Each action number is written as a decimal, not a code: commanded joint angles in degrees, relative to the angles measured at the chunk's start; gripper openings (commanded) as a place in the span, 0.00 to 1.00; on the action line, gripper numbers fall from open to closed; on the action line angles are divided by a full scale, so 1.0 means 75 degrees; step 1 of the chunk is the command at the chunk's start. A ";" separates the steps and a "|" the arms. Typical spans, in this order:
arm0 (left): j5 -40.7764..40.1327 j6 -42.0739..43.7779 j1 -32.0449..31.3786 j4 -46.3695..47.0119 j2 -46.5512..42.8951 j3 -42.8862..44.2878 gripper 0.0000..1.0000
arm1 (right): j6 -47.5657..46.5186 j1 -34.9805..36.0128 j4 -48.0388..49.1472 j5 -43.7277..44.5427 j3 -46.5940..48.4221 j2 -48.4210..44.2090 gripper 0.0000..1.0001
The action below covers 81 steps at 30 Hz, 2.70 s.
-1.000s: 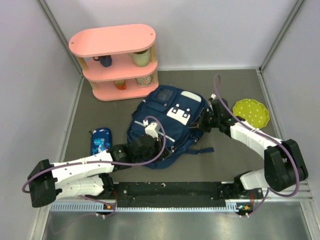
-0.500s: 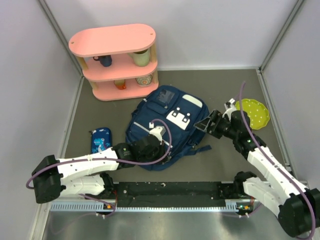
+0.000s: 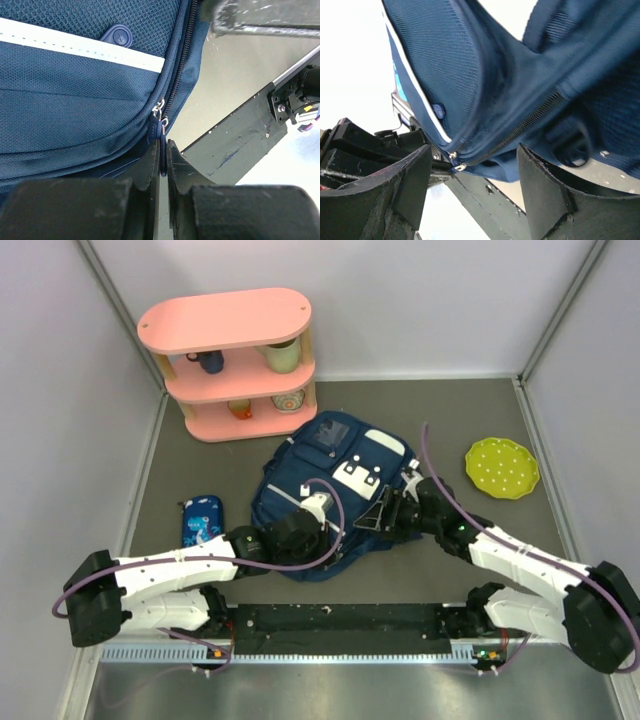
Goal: Pack the student bag
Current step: Unzip the student bag at the center of the board.
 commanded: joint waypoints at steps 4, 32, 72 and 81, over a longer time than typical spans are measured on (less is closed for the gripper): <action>0.0618 0.0333 -0.0125 0.0204 -0.0159 0.0183 0.00 | 0.0029 0.0548 0.0444 0.0936 0.1376 0.1462 0.55; -0.1256 -0.0429 -0.0113 -0.2632 -0.1248 -0.0332 0.00 | -0.0534 -0.1046 -0.0083 0.1956 0.1857 0.1746 0.00; -0.1962 0.1036 0.0320 -0.2035 -0.1495 0.0769 0.00 | -0.0593 -0.1447 -0.0575 -0.0353 0.0781 -0.0034 0.59; -0.1281 0.1493 0.0110 -0.1590 -0.1109 0.1295 0.00 | 0.0498 -0.0589 0.0269 -0.0223 -0.0136 -0.0316 0.58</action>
